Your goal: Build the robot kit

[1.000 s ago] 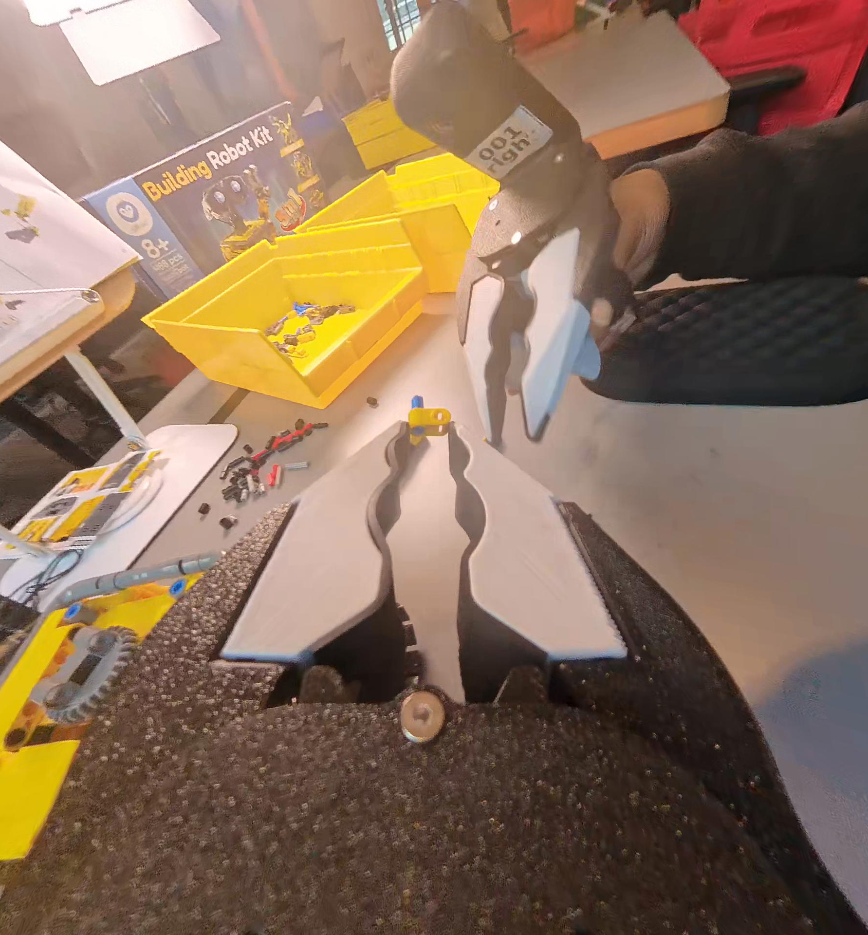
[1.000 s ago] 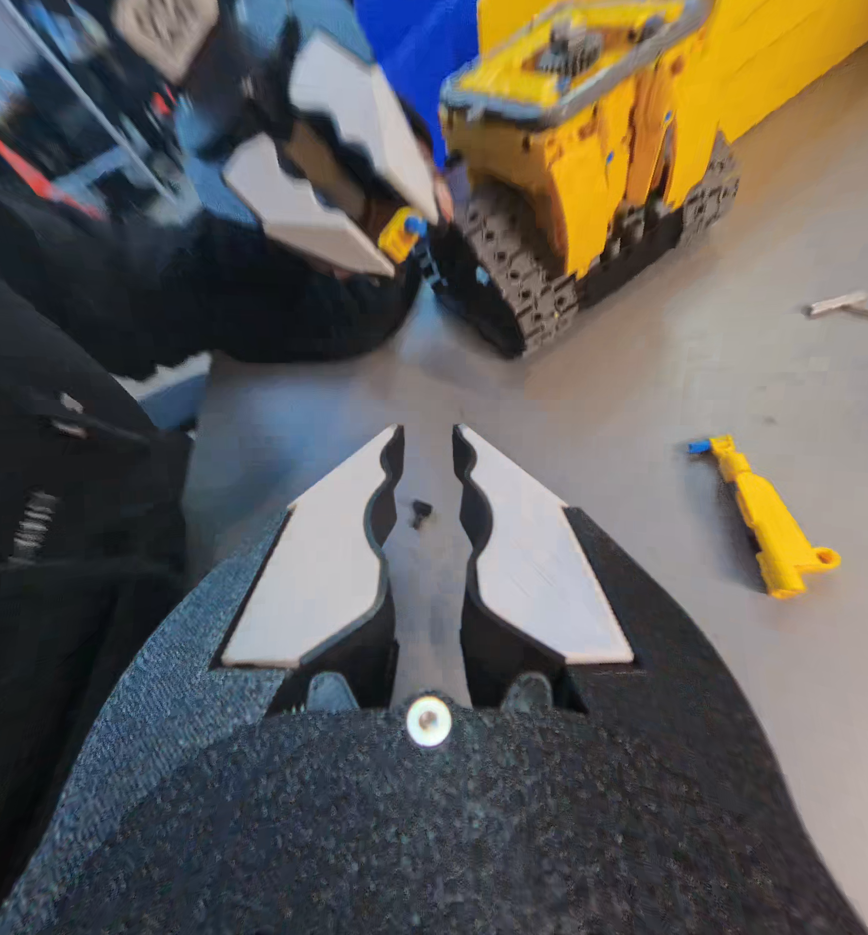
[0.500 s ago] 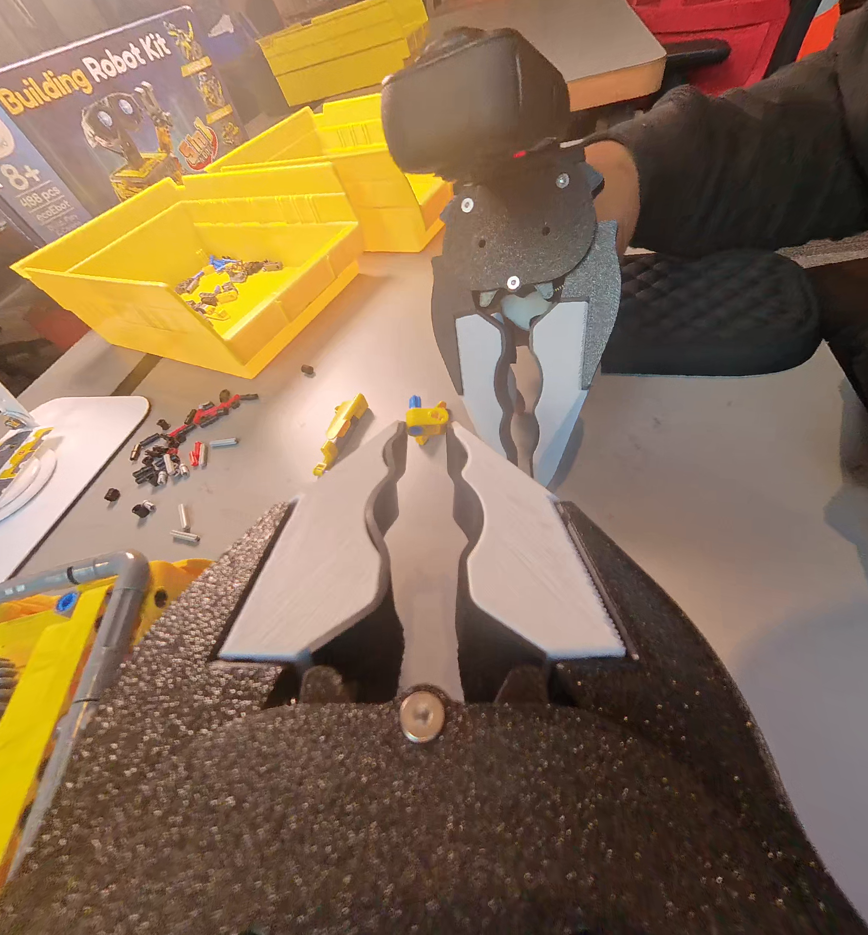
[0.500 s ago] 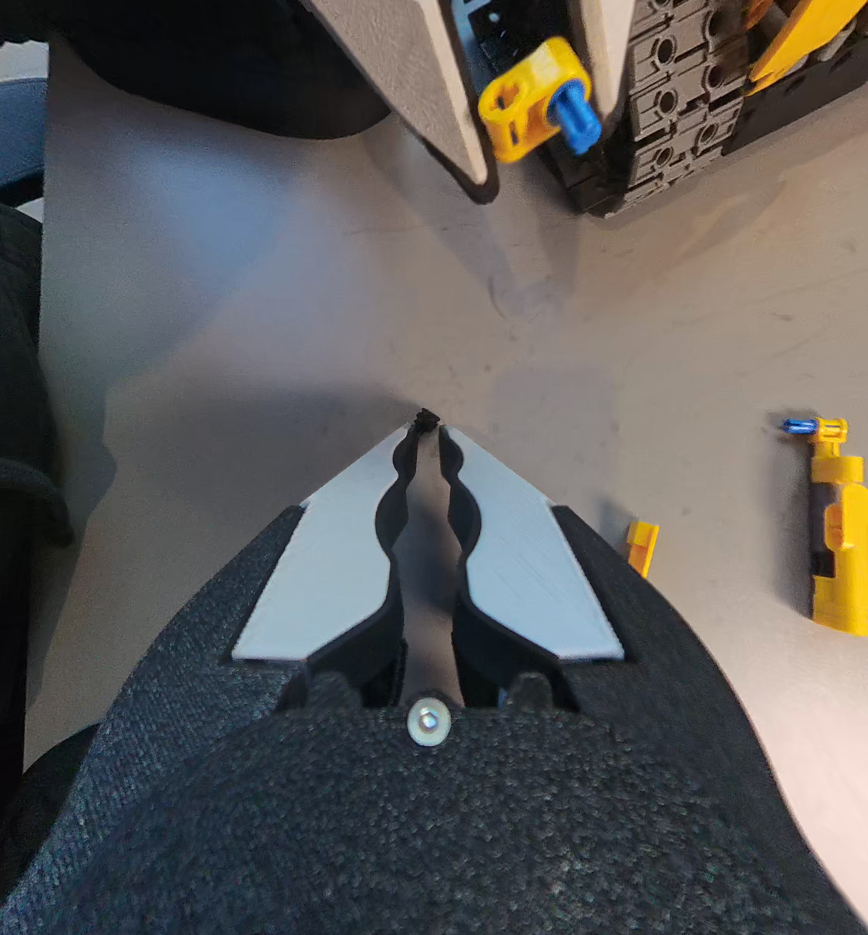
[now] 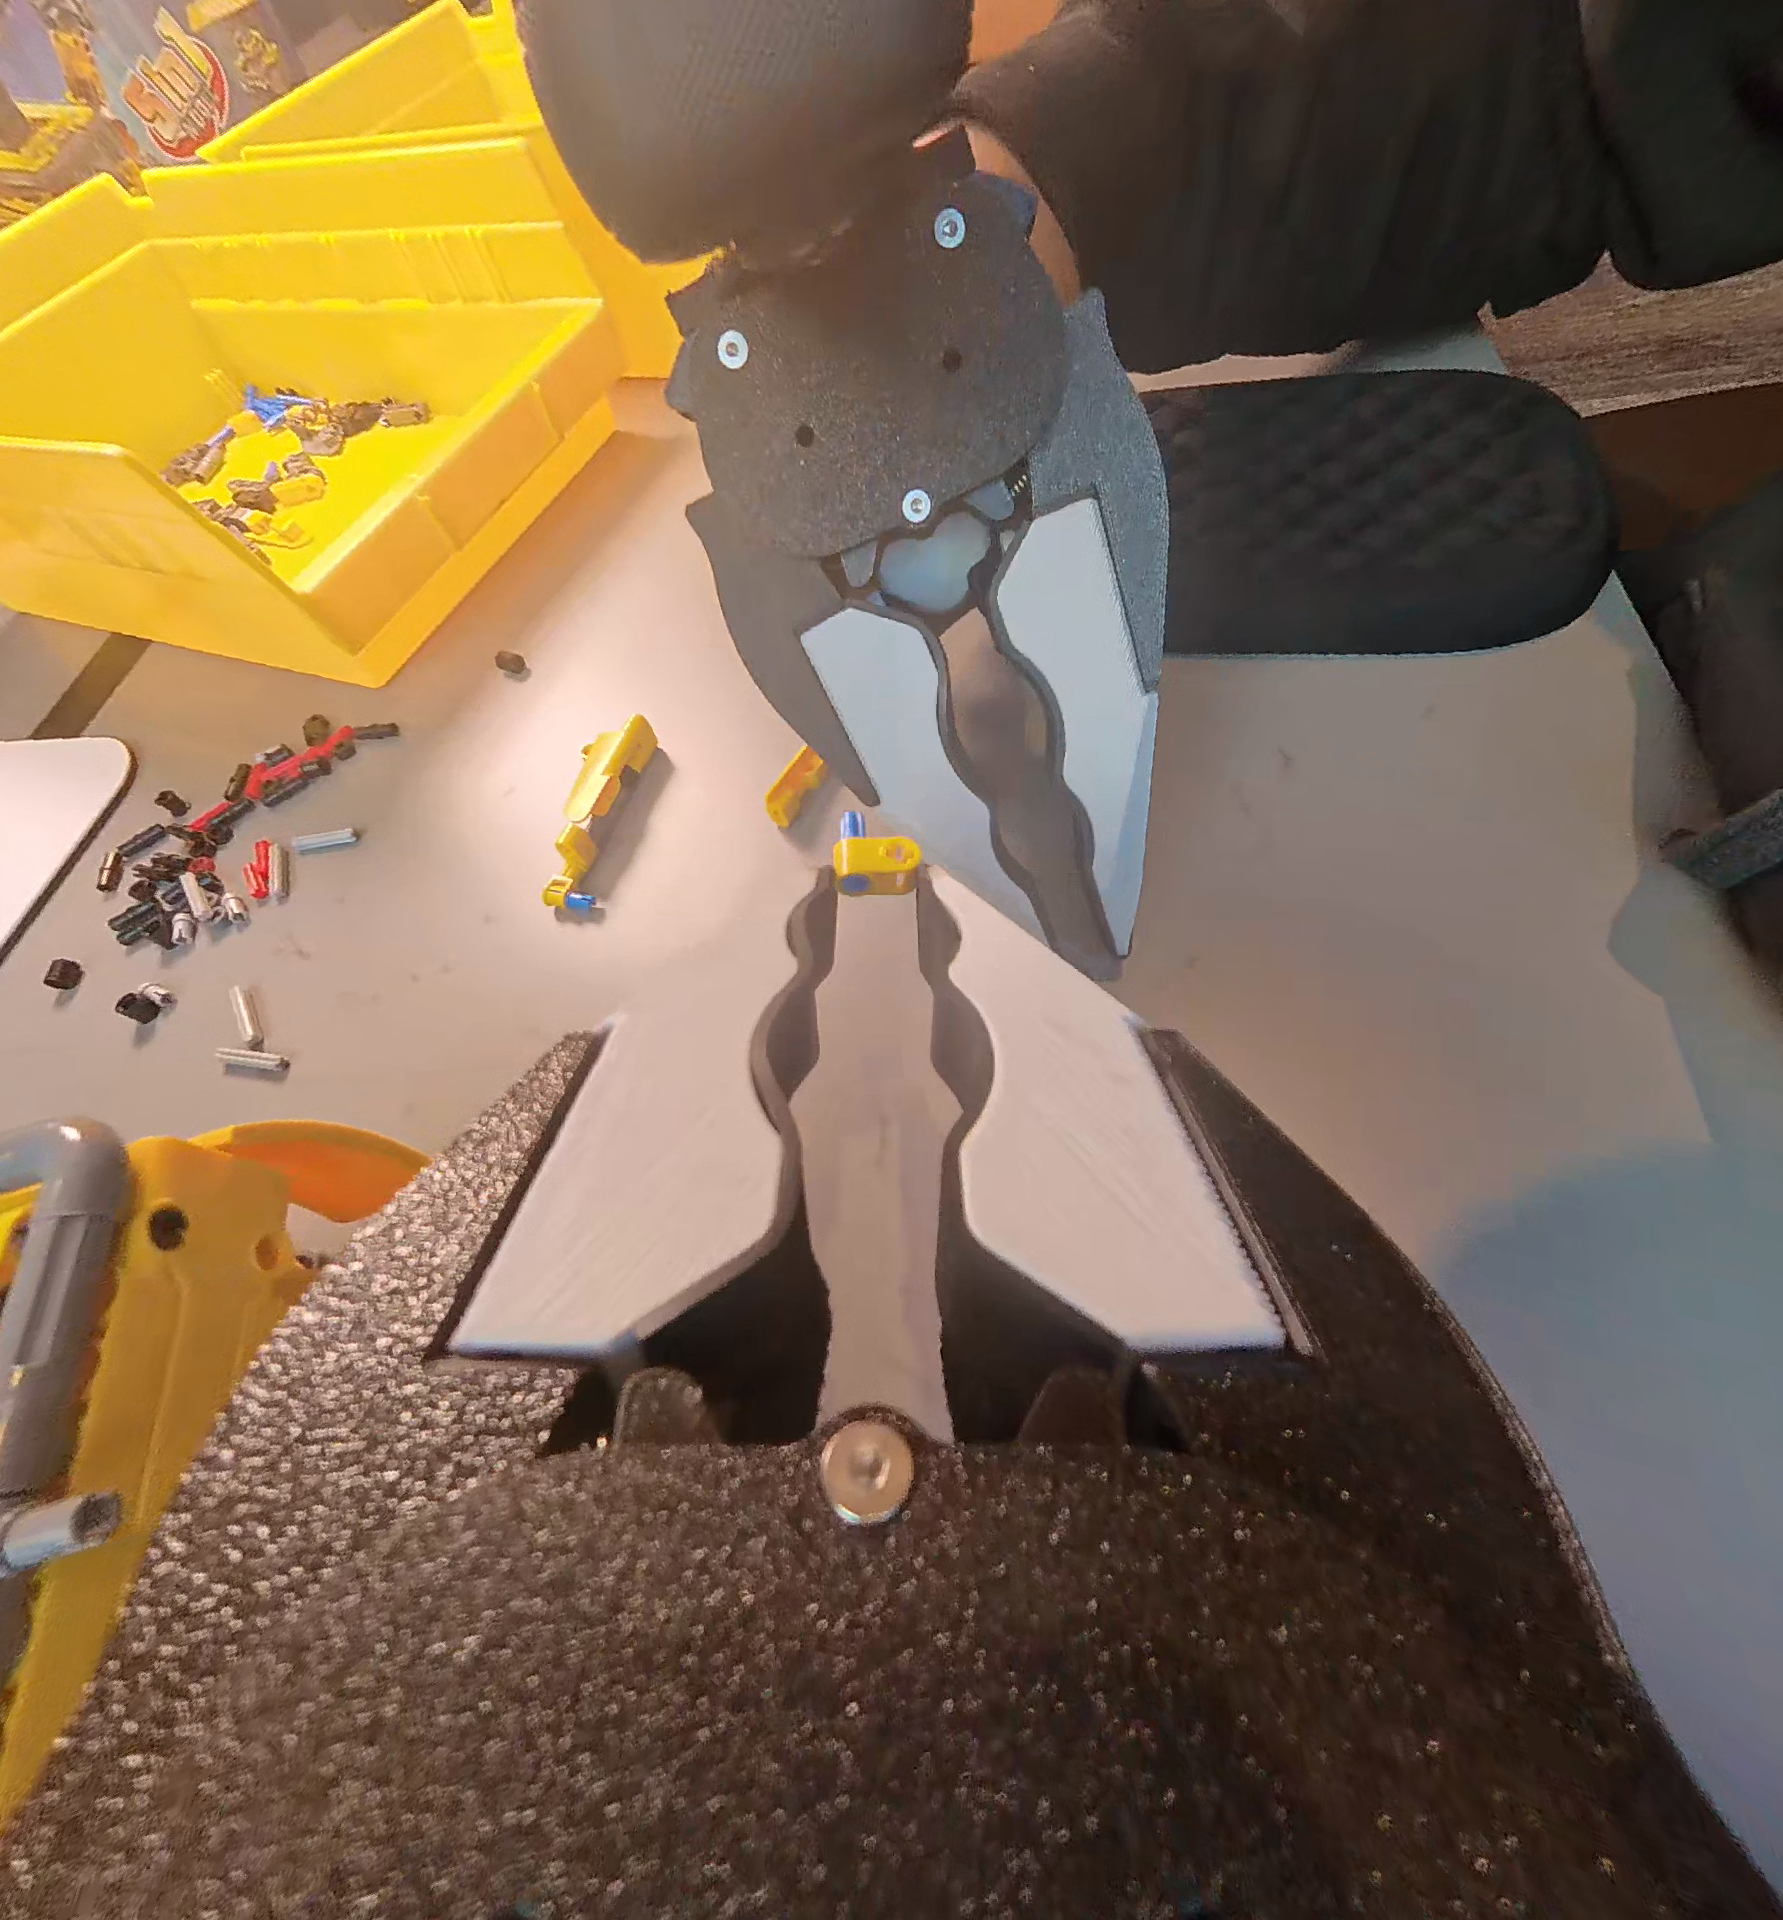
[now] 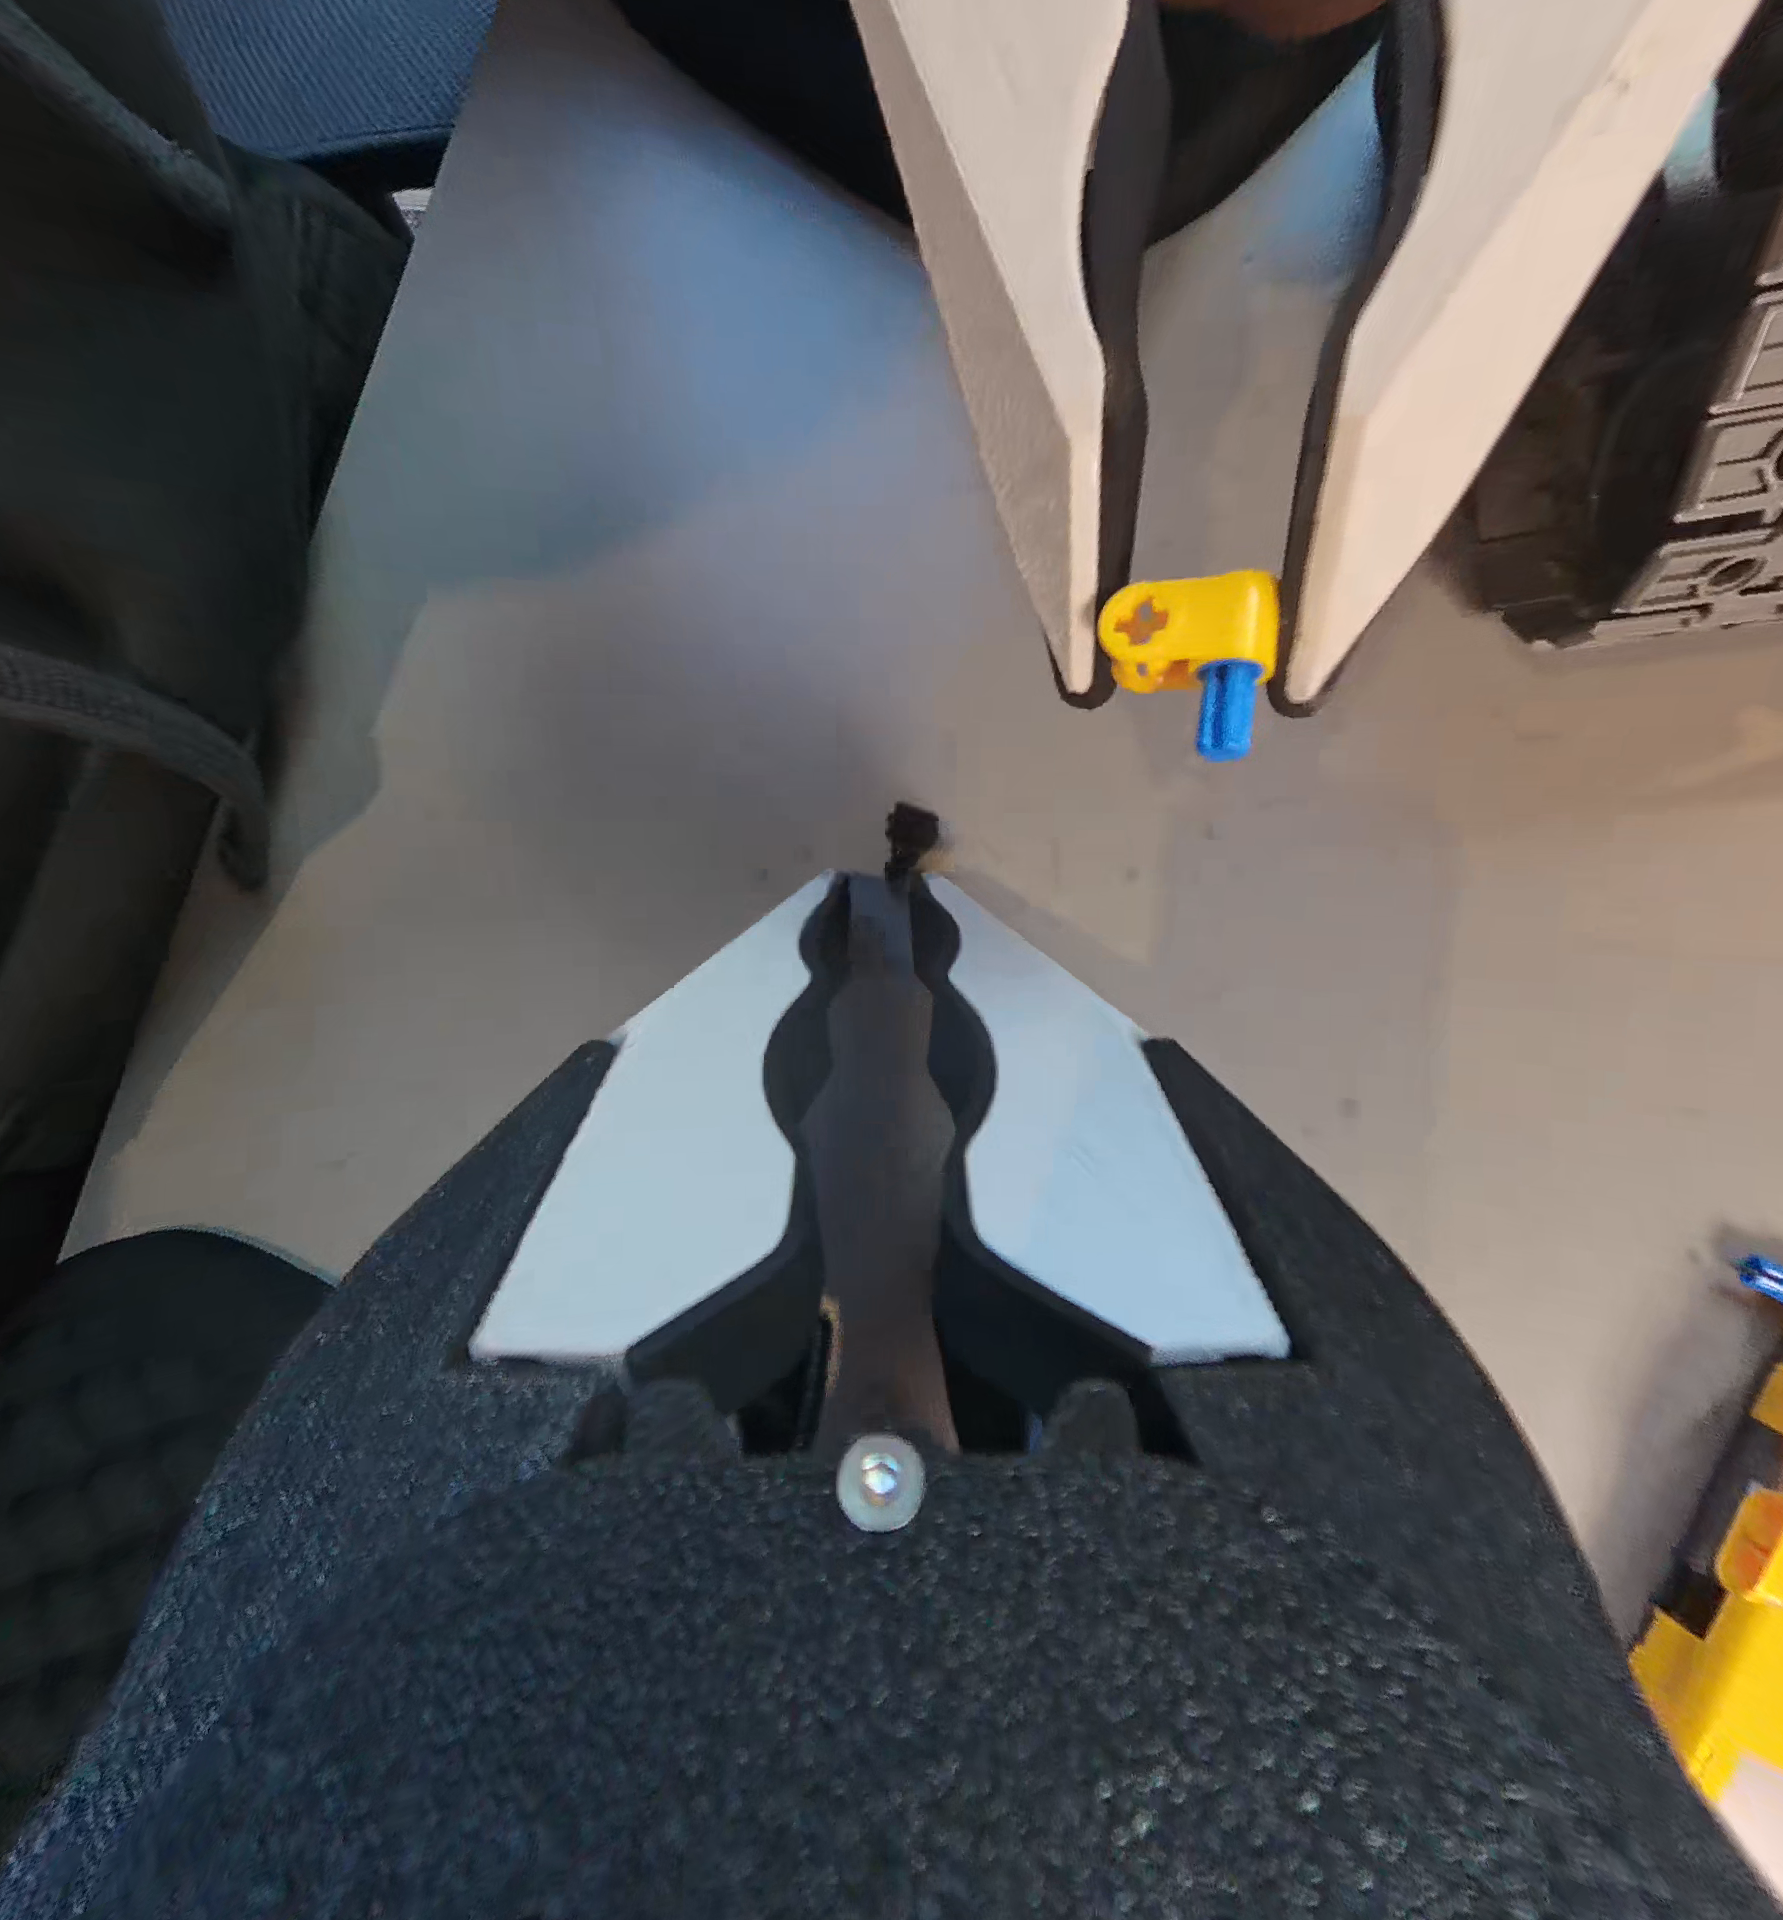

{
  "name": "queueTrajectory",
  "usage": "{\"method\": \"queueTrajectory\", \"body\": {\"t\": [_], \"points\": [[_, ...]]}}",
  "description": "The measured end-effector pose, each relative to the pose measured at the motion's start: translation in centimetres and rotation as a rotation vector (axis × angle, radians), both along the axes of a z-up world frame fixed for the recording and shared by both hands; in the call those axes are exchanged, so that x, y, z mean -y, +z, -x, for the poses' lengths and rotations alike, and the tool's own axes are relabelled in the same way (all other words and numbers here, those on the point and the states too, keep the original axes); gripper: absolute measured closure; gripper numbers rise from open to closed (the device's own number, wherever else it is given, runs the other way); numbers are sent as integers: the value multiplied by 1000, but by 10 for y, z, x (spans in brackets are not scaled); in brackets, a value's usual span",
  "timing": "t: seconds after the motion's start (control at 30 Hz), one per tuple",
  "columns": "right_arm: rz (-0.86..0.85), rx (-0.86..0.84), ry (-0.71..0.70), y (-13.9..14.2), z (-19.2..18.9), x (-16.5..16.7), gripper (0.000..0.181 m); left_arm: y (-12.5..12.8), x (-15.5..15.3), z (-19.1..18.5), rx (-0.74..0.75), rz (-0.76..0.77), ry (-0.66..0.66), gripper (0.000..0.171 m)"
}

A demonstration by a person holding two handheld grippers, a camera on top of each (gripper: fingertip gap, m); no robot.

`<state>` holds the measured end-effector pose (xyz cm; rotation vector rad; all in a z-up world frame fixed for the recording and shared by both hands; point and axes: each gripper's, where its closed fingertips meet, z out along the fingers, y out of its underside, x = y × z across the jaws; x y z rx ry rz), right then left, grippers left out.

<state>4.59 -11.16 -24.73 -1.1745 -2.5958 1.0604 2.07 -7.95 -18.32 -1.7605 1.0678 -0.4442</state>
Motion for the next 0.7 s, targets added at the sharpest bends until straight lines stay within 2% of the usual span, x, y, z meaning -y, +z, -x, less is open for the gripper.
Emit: {"method": "queueTrajectory", "body": {"t": [0.07, 0.27, 0.4, 0.57, 0.7], "points": [[9, -36, -3, 4, -2, 1, 164, -3, 2, -2, -5, 16, -13, 158], [0, -141, -99, 14, -4, -8, 164, -14, 8, -6, -30, 67, -52, 157], [-9, -142, -172, 12, 5, -6, 164, -15, 9, -3, -17, 120, -47, 157], [-44, -118, -184, 9, 11, -7, 164, -38, 13, 2, -68, 259, -19, 157], [-122, -246, -205, 25, 17, -21, 164, -37, 13, 0, -66, 255, -21, 158]]}}
